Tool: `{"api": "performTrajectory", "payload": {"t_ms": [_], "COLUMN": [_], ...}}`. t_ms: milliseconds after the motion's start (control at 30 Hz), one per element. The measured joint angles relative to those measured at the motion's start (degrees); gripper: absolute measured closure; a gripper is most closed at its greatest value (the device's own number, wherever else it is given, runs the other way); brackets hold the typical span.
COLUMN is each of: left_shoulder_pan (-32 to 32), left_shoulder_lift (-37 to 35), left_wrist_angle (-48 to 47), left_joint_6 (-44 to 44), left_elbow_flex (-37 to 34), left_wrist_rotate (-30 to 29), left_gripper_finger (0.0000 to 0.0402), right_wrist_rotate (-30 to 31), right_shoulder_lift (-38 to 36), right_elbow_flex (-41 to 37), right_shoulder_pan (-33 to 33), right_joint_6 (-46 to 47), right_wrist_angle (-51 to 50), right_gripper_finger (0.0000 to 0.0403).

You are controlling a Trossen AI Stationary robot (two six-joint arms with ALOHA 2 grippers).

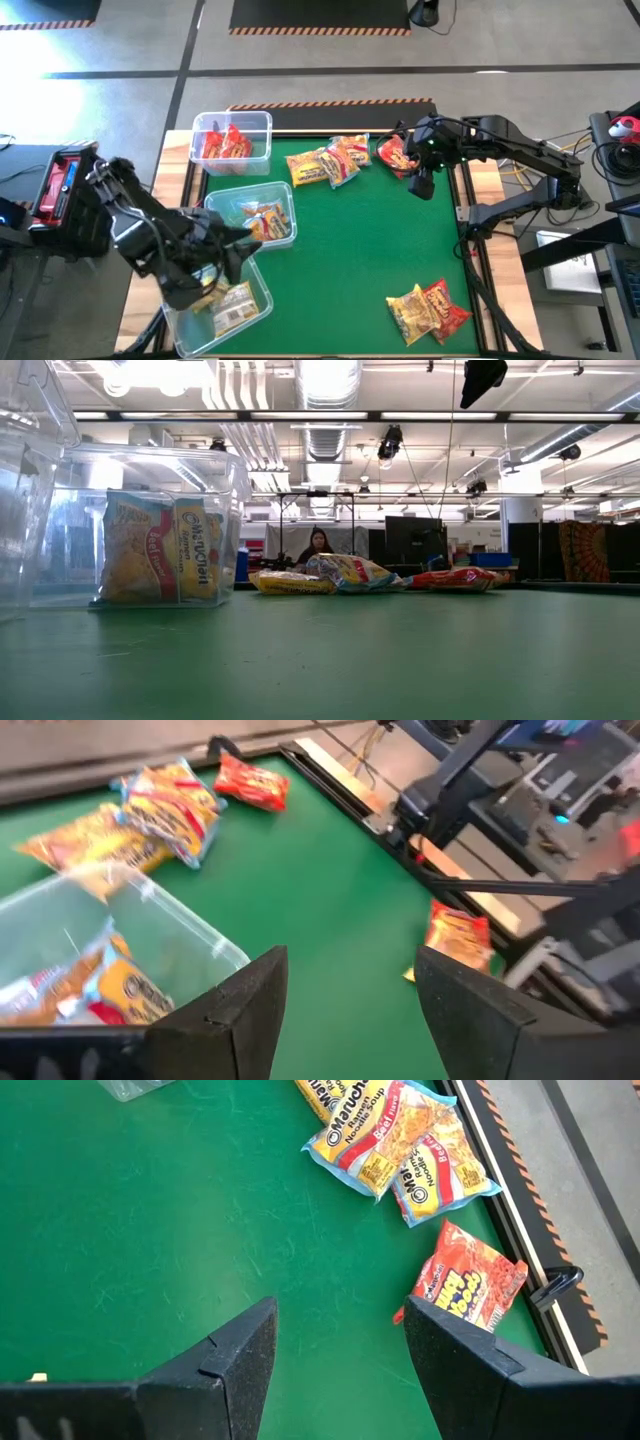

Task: Sort Maruchan noodles
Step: Put the bottom yellow noodle pack into the bottom transparent bin

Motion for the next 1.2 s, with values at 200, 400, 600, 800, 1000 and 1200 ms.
{"api": "performTrajectory", "payload": {"t_ms": [200,400,600,800,1000,1200], "left_shoulder_pan": [5.36,9.45,13.11,16.14,18.31,18.26], "left_shoulder_lift": [0.03,1.03,4.15,7.43,9.96,11.16], "left_wrist_angle": [3.68,10.88,15.57,18.22,20.15,21.34], "left_joint_6": [4.94,10.41,12.93,12.52,12.49,12.49], "left_elbow_flex": [-0.98,-1.08,-1.11,-1.14,-0.49,-0.44], "left_wrist_rotate": [-0.1,-0.69,-1.2,-1.22,-1.23,-1.23], "left_gripper_finger": [0.0201,0.0201,0.0201,0.0201,0.0201,0.0201], "right_wrist_rotate": [0.02,0.04,0.05,0.02,1.42,1.58], "right_shoulder_lift": [0.0,0.0,0.0,0.0,0.0,0.07], "right_elbow_flex": [0.0,0.0,0.0,0.0,0.01,0.02], "right_shoulder_pan": [0.0,-0.02,-0.02,-0.02,-0.02,-0.01], "right_joint_6": [-0.32,-5.2,-5.71,-5.45,-5.33,-5.78], "right_wrist_angle": [0.01,0.01,1.9,6.7,11.73,11.86], "right_gripper_finger": [0.0195,0.0195,0.0195,0.0195,0.0195,0.0195]}}
